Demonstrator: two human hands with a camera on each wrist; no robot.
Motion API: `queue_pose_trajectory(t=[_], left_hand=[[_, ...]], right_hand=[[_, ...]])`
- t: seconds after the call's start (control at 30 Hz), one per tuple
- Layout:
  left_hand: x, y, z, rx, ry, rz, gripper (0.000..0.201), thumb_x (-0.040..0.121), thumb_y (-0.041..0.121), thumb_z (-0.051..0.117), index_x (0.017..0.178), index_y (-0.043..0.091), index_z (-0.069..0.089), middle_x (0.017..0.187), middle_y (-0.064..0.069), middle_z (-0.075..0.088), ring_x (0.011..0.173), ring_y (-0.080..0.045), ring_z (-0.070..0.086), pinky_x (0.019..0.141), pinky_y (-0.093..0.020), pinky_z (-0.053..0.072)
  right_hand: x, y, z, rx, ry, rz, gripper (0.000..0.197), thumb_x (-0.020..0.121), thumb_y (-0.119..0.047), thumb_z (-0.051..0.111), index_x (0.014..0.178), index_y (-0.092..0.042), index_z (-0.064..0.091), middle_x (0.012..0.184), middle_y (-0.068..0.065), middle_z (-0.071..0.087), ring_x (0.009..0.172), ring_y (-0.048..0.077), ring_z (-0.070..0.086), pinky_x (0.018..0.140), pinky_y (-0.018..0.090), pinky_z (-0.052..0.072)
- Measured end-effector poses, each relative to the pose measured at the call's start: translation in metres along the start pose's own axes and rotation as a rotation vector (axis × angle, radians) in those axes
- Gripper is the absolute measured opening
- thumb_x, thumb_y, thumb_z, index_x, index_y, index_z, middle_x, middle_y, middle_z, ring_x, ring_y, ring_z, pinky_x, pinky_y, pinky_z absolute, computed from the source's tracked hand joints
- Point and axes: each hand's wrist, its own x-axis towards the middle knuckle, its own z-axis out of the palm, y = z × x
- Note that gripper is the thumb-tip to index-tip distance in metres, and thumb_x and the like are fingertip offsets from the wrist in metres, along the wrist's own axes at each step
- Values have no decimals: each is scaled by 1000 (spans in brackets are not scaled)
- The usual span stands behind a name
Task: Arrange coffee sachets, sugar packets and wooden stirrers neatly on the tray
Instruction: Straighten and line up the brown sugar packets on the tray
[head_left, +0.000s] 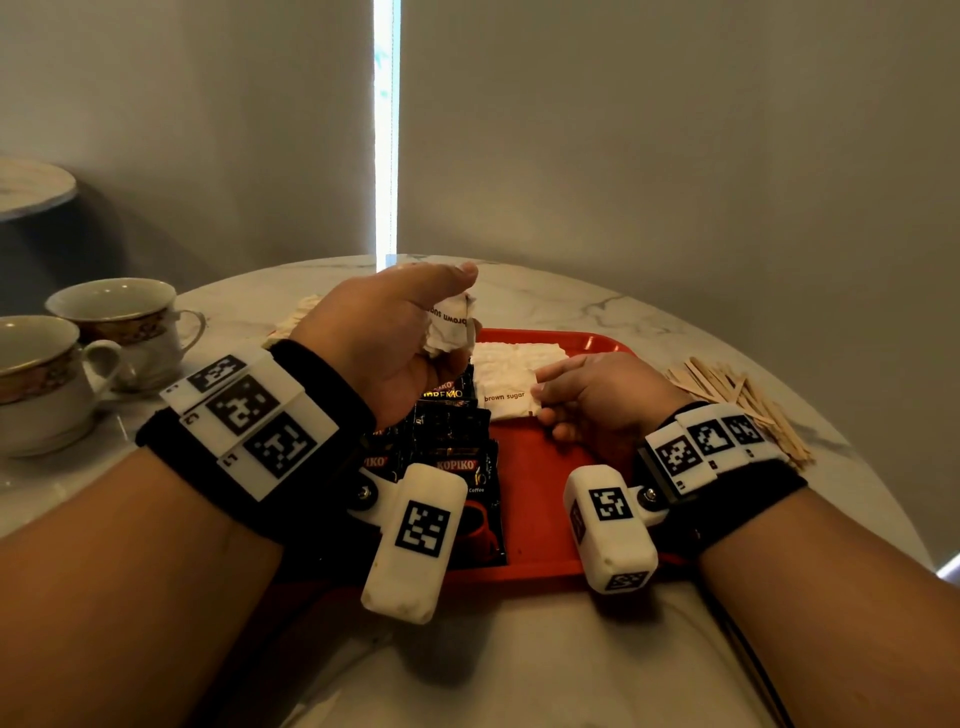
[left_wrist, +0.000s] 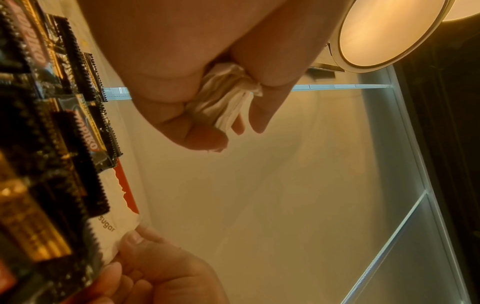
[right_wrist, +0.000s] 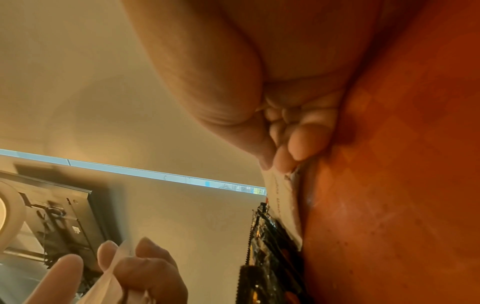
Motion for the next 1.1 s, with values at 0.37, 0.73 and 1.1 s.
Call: queue_pose_trajectory(t=[0.37,0.73,1.1], left_hand=[[-3,1,-1,-52,-31,-28,15,92,9,55,105,6,62,96,-13,56,76,-23,59,55,-27,55],[-6,0,2,-80,-84,-75,31,93,-1,42,117,4,61,129,-28,53,110,-42,63,74,-39,63],[-2,-1,-2,44,-119,-54,27,93,1,51,119,6,59,121,-21,68,96,-32,69,68,-35,60]], right_hand=[[-6,-2,-1,-23,33,-9,18,93,5,62,108,-3,68,95,16,70,62,22,72,53,30,58],[-9,-9,-2,127,60,-116,15,96,-6,62,110,0,66,88,12,66,60,17,70,52,26,56],[-23,-21,3,282,-192,-351,43,80,-36,75,106,-3,66,83,7,64,63,15,61,49,23,42]])
